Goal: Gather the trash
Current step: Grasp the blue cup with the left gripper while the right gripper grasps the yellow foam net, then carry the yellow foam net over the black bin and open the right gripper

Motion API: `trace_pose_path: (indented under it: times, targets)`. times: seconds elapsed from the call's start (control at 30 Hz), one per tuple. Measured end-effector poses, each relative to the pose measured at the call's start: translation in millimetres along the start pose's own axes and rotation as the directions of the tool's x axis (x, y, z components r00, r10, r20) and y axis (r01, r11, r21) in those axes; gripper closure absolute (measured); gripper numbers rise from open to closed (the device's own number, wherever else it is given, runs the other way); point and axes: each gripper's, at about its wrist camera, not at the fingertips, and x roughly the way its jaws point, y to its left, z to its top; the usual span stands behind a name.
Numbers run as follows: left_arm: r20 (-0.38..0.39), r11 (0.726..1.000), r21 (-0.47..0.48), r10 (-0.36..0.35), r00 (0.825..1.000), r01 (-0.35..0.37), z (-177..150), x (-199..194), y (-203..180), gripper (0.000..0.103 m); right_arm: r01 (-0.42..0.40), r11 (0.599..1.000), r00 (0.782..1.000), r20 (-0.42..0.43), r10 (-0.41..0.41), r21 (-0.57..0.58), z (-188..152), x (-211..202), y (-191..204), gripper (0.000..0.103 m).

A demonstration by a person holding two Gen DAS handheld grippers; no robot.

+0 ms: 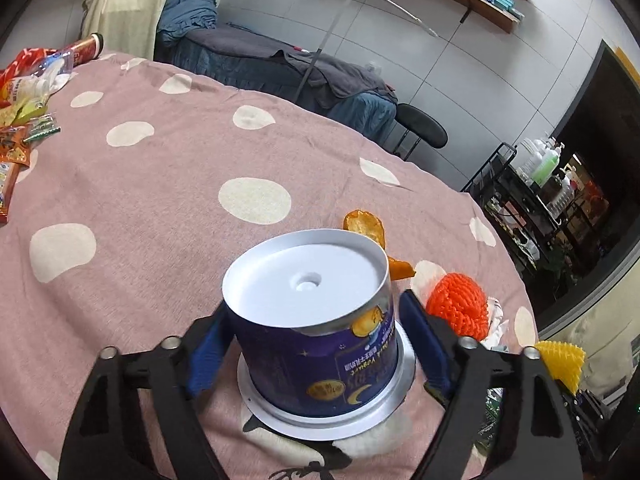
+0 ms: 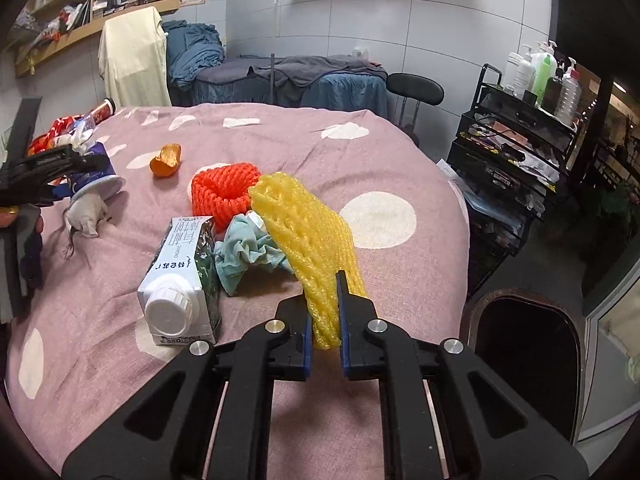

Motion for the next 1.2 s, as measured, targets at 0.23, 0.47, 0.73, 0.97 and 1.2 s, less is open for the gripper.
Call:
trace_pose_path:
  times: [0.23, 0.47, 0.73, 0.97, 1.2]
  targets:
    - [0.069, 1.0, -0.002, 0.003, 0.998, -0.003, -5, -16, -1, 0.032, -0.037, 0.997, 0.999, 0.03, 0.035, 0.065, -5, -11, -11, 0.092]
    - [0.188, 0.997, 0.072, 0.005, 0.982, -0.019, -17, -59, -22, 0.032, -0.065, 0.991, 0.996, 0.065, 0.058, 0.117, -12, -27, -19, 0.092]
    - [0.275, 0.988, 0.149, -0.075, 0.958, 0.034, -40, -102, -59, 0.032, -0.089, 0.984, 0.99, 0.127, 0.07, 0.156, -21, -53, -28, 0.092]
    - [0.27, 0.969, 0.226, -0.164, 0.949, 0.103, -59, -113, -97, 0.032, -0.084, 0.976, 0.985, 0.167, 0.05, 0.203, -31, -76, -42, 0.092]
    - [0.215, 0.933, 0.298, -0.273, 0.938, 0.203, -80, -108, -142, 0.032, -0.047, 0.963, 0.984, 0.181, -0.001, 0.265, -45, -93, -67, 0.092]
